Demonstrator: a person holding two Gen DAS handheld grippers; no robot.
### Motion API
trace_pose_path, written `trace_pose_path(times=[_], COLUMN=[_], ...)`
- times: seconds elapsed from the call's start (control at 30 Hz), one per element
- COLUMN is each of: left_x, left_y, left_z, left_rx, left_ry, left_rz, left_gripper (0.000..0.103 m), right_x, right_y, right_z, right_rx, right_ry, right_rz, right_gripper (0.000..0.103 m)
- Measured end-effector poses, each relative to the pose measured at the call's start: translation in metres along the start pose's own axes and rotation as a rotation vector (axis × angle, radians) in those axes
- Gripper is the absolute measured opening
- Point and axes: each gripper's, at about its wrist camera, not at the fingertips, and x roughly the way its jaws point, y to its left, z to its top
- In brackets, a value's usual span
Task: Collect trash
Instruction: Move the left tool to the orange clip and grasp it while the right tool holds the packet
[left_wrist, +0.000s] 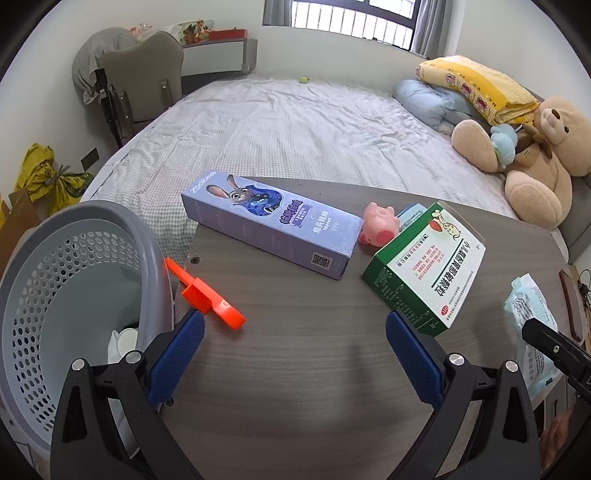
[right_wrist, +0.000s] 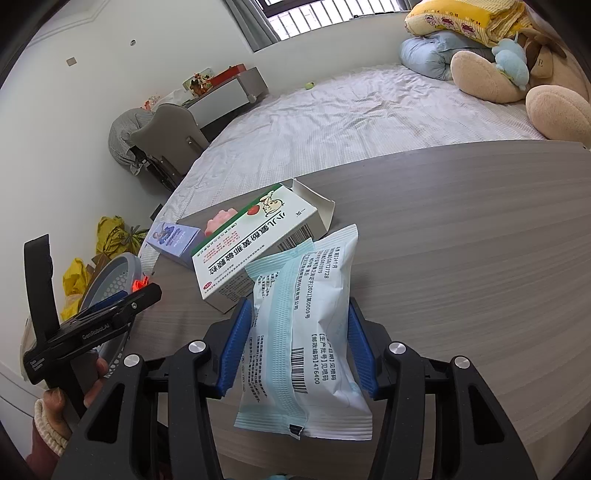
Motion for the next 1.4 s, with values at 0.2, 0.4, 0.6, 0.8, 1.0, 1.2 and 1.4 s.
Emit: trace_pose_path(times=[0.2, 0.4, 0.6, 0.8, 1.0, 1.2, 1.4], left_x=[0.010, 0.015, 0.020, 0.026, 0.024, 0.021, 0.006], left_y=[0.006, 0.006, 0.000, -0.009, -0.016, -0.032, -0.039], left_z=[0.003, 0.005, 0.007, 0.010, 0.009, -0.010, -0.019], left_rx=[-0.031, -0.036, -0.021, 0.012, 0.021, 0.047, 0.082], left_ry=[0.014, 0.015, 0.006, 0.005, 0.021, 0.076, 0.058], left_rz=[-0.025, -0.037, -0.057, -0.082, -0.131, -0.181, -0.171], left_gripper=[0.097, 0.097, 0.097, 0.097, 0.097, 0.097, 0.097], right_x=[0.003, 0.004, 0.003, 0.003, 0.001, -0.006, -0.016], right_y=[-0.002, -0.001, -0.002, -0.003, -0.006, -0.006, -0.006], right_z=[0.000, 0.000, 0.000, 0.001, 0.002, 0.002, 0.001], right_rx=[0.005, 0.005, 0.008, 0.011, 0.018, 0.016, 0.017], right_ry=[0.005, 0.006, 0.006, 0.004, -0.003, -0.016, -0.032], right_rz=[-0.003, -0.004, -0.002, -0.001, -0.003, -0.009, -0.019], right_gripper=[0.050, 0.050, 0.050, 0.050, 0.050, 0.050, 0.050])
